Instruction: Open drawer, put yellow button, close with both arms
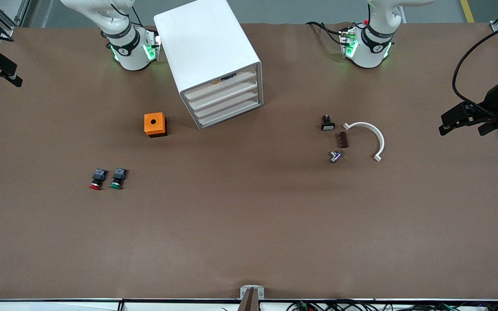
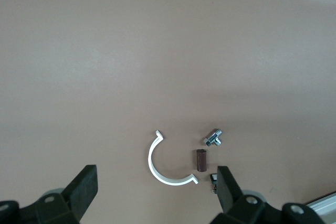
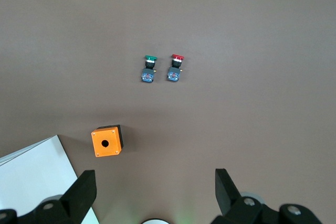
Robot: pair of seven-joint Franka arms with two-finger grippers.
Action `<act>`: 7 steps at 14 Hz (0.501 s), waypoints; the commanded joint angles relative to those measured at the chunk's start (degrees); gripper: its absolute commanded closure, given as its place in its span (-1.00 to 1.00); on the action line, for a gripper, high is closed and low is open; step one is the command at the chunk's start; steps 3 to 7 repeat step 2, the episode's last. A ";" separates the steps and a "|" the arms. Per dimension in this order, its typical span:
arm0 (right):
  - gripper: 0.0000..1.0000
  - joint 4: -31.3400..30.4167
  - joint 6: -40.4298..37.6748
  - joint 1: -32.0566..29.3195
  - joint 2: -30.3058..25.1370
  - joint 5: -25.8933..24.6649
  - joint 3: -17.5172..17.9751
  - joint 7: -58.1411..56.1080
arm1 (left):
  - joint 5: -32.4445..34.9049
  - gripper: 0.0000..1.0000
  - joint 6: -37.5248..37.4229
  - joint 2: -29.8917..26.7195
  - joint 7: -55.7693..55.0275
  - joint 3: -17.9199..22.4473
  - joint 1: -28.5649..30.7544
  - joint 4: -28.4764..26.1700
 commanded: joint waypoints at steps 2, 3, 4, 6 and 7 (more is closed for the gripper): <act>-1.00 -1.14 0.59 0.14 -1.14 0.25 0.00 0.55 | 0.97 -1.00 -1.23 0.51 -0.23 -0.65 0.45 1.46; -1.00 -1.14 0.59 0.14 -1.14 0.25 0.00 0.55 | 0.97 -1.00 -1.23 0.51 -0.23 -0.65 0.45 1.46; -1.00 -1.14 0.59 0.14 -1.14 0.25 0.00 0.55 | 0.97 -1.00 -1.23 0.51 -0.23 -0.65 0.45 1.46; -1.00 -1.14 0.59 0.14 -1.14 0.25 0.00 0.55 | 0.97 -1.00 -1.23 0.51 -0.23 -0.65 0.45 1.46; -1.00 -1.14 0.59 0.14 -1.14 0.25 0.00 0.55 | 0.97 -1.00 -1.23 0.51 -0.23 -0.65 0.45 1.46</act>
